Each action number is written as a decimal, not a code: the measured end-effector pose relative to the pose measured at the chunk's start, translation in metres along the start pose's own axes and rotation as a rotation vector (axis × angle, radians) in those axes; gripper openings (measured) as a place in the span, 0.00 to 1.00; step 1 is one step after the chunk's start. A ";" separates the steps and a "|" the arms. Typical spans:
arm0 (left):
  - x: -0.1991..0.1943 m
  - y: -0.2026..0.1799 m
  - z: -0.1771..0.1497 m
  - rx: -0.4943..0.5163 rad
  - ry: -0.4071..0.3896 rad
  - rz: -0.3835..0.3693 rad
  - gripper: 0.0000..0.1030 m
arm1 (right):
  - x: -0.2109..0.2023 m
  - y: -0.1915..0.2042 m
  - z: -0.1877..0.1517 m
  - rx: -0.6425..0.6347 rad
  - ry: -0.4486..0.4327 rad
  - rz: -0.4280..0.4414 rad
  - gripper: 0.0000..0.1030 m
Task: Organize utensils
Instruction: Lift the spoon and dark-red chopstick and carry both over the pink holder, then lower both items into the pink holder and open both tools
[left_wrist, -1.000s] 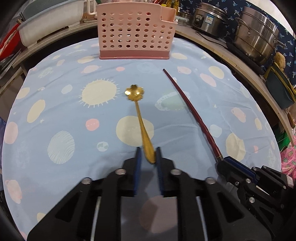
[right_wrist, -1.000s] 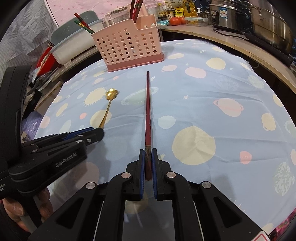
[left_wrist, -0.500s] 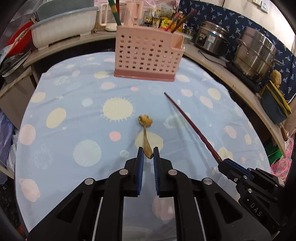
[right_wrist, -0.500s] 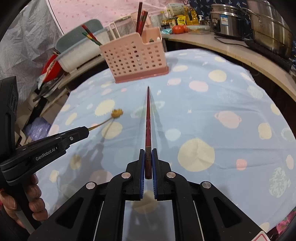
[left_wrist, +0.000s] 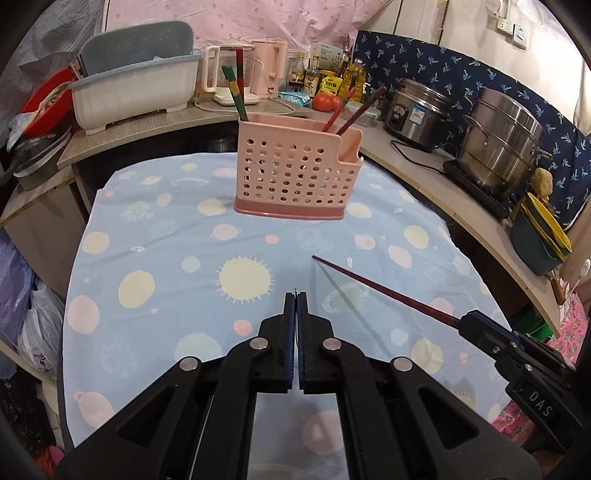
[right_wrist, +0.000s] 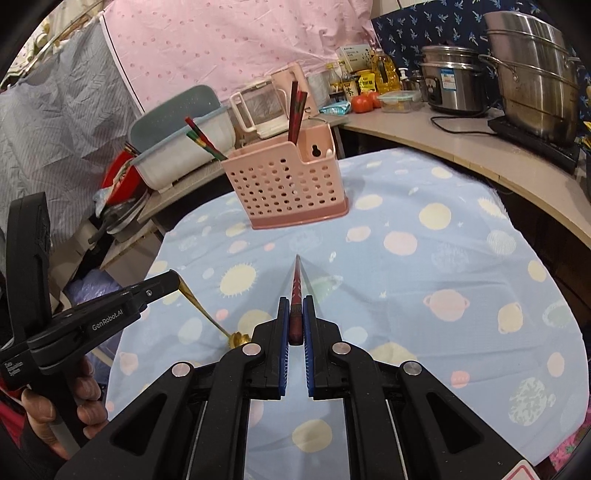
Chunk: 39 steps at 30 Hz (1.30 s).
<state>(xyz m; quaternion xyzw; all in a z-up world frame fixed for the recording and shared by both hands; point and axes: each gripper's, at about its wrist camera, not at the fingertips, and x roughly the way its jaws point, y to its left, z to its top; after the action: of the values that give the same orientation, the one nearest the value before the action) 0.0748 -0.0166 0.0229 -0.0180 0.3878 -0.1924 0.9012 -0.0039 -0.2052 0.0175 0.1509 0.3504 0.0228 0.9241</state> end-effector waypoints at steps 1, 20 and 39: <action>-0.002 0.000 0.002 0.002 -0.005 0.003 0.00 | -0.001 0.000 0.003 0.002 -0.006 0.004 0.07; -0.033 0.004 0.114 0.025 -0.145 -0.009 0.01 | -0.043 0.011 0.141 -0.010 -0.274 0.072 0.07; 0.014 -0.004 0.243 0.083 -0.229 0.019 0.01 | 0.021 0.029 0.288 0.054 -0.436 0.076 0.07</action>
<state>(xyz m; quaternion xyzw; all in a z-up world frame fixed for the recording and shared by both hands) 0.2536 -0.0537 0.1832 0.0010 0.2741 -0.1962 0.9415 0.2021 -0.2504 0.2171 0.1898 0.1371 0.0151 0.9721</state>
